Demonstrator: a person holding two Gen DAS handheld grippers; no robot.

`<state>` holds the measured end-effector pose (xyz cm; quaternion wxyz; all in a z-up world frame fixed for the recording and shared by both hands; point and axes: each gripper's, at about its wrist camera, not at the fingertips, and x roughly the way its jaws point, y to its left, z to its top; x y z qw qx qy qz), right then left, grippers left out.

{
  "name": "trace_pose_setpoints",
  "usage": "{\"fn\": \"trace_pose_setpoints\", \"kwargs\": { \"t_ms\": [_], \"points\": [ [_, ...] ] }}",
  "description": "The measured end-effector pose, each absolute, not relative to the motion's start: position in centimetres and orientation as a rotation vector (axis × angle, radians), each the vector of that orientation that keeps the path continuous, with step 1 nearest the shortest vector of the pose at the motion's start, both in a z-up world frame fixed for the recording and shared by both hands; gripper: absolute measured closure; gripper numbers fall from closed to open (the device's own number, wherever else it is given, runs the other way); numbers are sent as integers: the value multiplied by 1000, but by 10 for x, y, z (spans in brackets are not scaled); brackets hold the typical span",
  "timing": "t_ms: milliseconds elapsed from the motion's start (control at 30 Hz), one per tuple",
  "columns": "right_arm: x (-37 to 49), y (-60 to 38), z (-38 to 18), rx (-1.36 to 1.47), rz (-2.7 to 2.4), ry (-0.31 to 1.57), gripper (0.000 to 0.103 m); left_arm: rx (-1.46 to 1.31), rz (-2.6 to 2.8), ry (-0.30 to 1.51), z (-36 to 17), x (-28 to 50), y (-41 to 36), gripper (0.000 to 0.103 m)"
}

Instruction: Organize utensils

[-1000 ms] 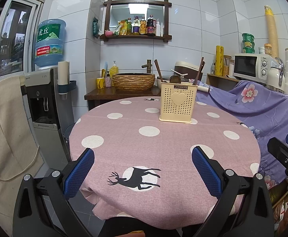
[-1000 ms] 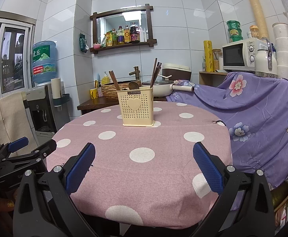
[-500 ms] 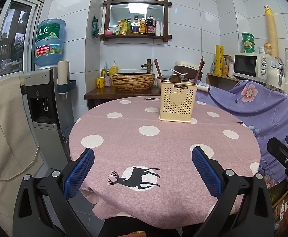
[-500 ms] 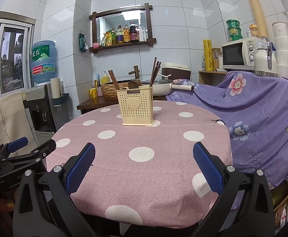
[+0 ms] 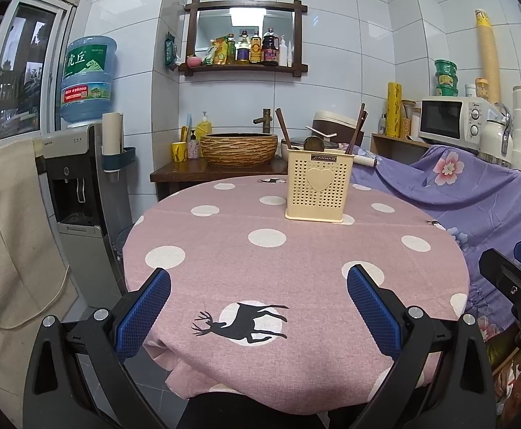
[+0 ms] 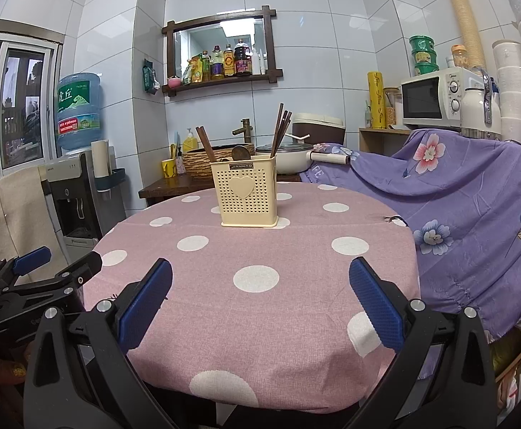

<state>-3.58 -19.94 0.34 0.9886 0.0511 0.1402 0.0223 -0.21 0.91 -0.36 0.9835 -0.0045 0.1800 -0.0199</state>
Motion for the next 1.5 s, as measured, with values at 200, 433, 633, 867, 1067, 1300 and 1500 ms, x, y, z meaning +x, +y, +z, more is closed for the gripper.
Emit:
{"fn": "trace_pose_setpoints", "kwargs": {
  "t_ms": [200, 433, 633, 867, 1067, 1300, 1500],
  "points": [
    [-37, -198, 3, 97, 44, 281, 6, -12, -35, 370, -3, -1, 11, 6],
    [-37, -197, 3, 96, 44, 281, 6, -11, -36, 369, -2, -1, 11, 6],
    [-37, -197, 3, 94, 45, 282, 6, -13, -36, 370, -1, -1, 11, 6],
    [-36, -196, 2, 93, 45, 283, 6, -9, -38, 370, 0, -2, 11, 6],
    [-36, -197, 3, 94, 45, 284, 6, -10, -38, 370, 0, -2, 11, 6],
    [-35, -198, 3, 94, 45, 283, 6, -9, -38, 370, 0, -2, 11, 6],
    [-35, -198, 3, 93, 45, 283, 6, -10, -38, 369, 0, -2, 11, 6]
  ]
}}
